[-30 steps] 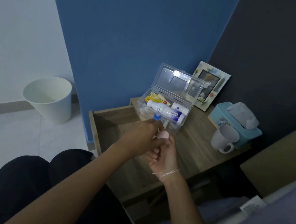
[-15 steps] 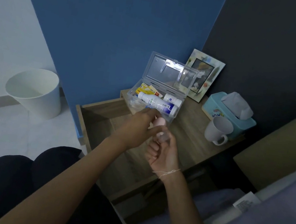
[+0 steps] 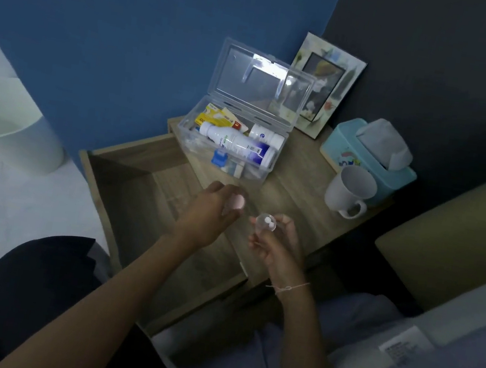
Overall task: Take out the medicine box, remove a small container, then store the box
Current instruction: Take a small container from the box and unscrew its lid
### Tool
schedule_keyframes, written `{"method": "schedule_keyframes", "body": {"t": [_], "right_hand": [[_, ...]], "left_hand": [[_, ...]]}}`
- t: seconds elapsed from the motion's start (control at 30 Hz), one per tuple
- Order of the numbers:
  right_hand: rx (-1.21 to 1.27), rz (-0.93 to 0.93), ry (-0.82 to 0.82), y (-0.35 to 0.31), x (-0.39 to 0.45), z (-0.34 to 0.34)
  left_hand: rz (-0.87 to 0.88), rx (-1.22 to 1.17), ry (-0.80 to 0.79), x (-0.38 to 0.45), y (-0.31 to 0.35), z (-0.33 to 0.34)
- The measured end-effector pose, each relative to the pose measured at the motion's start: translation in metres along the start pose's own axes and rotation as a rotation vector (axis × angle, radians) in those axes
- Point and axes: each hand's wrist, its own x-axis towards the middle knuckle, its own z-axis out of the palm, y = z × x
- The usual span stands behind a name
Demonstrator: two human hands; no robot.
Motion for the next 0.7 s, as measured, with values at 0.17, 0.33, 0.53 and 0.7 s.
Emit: {"method": "schedule_keyframes", "body": {"t": [0.17, 0.33, 0.53, 0.7], "right_hand": [[-0.382, -0.124, 0.231, 0.022, 0.014, -0.008], [-0.739, -0.242, 0.326, 0.029, 0.015, -0.009], [-0.928, -0.210, 0.368, 0.029, 0.013, -0.011], [-0.997, -0.209, 0.383, 0.031, 0.016, -0.008]], "left_hand": [[-0.024, 0.174, -0.157, 0.011, -0.009, 0.026], [0.052, 0.358, -0.178, 0.015, -0.019, 0.047], [0.110, 0.363, -0.100, 0.009, -0.026, 0.055], [0.093, 0.350, -0.061, 0.009, -0.025, 0.053]]}}
